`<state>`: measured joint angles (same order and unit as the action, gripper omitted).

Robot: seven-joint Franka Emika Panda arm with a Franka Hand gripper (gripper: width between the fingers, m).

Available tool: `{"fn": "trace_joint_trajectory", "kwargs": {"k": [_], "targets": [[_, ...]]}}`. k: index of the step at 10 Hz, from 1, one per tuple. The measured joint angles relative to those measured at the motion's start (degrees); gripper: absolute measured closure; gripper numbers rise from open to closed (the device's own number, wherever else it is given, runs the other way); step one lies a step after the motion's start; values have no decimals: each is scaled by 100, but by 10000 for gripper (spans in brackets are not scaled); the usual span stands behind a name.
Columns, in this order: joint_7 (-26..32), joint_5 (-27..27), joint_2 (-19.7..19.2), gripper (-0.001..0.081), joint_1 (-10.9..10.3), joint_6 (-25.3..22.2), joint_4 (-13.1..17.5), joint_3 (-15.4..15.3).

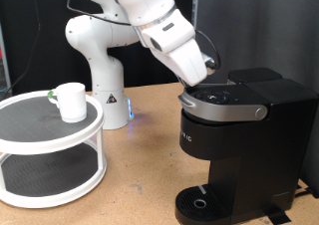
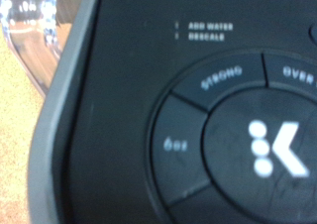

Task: Make a cup of coffee with the keurig machine

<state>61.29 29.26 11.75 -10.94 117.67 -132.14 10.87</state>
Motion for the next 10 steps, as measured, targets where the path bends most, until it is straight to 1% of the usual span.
{"fn": "trace_joint_trajectory", "kwargs": {"k": [4,10], "targets": [[139,-55,-56,804,74,156,-186,76],[152,-57,-119,804,78,215,-198,113]]}}
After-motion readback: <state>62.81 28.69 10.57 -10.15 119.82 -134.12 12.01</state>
